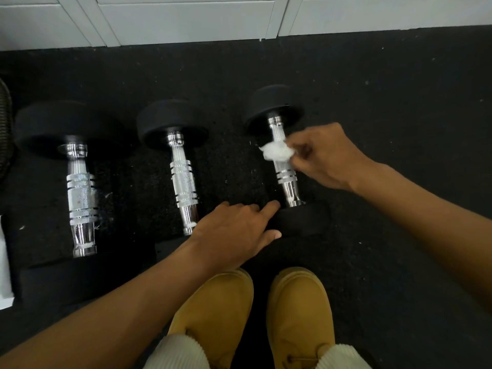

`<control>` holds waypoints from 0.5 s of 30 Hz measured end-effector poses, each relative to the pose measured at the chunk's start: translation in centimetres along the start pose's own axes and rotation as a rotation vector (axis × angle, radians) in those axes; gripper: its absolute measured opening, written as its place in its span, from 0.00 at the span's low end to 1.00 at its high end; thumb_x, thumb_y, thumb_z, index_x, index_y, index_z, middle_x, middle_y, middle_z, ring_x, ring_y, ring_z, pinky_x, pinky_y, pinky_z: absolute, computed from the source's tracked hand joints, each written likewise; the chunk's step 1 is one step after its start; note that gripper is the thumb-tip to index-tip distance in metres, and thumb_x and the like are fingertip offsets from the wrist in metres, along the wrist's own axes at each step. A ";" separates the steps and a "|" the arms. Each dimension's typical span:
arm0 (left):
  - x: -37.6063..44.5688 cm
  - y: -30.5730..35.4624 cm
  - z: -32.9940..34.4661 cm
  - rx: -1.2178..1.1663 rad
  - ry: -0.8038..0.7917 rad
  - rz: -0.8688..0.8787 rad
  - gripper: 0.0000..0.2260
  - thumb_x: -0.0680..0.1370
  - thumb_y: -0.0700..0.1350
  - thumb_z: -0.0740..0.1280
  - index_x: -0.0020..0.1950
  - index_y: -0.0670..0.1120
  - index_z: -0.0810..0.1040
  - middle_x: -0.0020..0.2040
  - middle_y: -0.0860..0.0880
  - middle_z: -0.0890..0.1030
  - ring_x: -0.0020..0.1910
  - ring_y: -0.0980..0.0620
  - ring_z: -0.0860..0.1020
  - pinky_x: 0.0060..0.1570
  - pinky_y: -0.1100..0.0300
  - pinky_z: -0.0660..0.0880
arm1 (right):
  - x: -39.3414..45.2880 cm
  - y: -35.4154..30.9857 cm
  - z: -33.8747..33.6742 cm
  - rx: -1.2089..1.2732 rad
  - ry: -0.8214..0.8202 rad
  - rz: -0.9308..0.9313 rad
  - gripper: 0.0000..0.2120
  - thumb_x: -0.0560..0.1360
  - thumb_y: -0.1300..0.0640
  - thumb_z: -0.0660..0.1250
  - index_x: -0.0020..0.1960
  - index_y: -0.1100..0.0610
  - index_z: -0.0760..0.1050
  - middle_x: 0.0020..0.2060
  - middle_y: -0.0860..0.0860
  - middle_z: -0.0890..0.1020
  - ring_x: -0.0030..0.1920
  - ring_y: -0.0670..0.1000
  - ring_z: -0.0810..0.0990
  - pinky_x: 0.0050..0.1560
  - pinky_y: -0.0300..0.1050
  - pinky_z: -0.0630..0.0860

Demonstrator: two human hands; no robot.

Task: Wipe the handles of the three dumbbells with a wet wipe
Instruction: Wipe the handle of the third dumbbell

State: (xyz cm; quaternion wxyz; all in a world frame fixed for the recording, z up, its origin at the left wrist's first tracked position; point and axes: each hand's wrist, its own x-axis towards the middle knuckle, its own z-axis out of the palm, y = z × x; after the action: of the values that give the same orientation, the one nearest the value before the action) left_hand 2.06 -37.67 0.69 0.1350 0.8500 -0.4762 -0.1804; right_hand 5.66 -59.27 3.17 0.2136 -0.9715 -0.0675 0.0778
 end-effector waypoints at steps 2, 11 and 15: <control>0.0 0.0 -0.1 0.002 -0.001 -0.002 0.23 0.80 0.60 0.48 0.72 0.50 0.54 0.55 0.48 0.78 0.50 0.46 0.78 0.49 0.51 0.71 | -2.2 -0.2 -0.5 0.079 -0.171 0.066 0.06 0.68 0.60 0.72 0.38 0.50 0.77 0.31 0.46 0.78 0.34 0.47 0.77 0.37 0.39 0.72; 0.1 0.1 0.0 -0.029 0.012 -0.003 0.23 0.80 0.60 0.48 0.72 0.51 0.54 0.54 0.48 0.79 0.49 0.47 0.78 0.49 0.51 0.72 | -2.1 -0.5 -0.1 0.111 -0.125 0.253 0.03 0.71 0.55 0.67 0.40 0.55 0.76 0.34 0.49 0.80 0.41 0.53 0.78 0.47 0.46 0.73; 0.0 0.0 0.0 -0.033 -0.007 -0.002 0.23 0.80 0.60 0.48 0.72 0.51 0.53 0.54 0.48 0.79 0.49 0.47 0.78 0.49 0.51 0.72 | 0.9 0.2 1.0 0.081 0.091 0.326 0.04 0.72 0.56 0.64 0.40 0.56 0.73 0.36 0.53 0.79 0.43 0.56 0.74 0.42 0.43 0.65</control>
State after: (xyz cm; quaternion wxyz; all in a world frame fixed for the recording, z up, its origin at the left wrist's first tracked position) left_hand 2.06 -37.68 0.74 0.1470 0.8475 -0.4728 -0.1914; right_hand 6.36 -58.93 2.09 0.2398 -0.9627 0.1038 0.0701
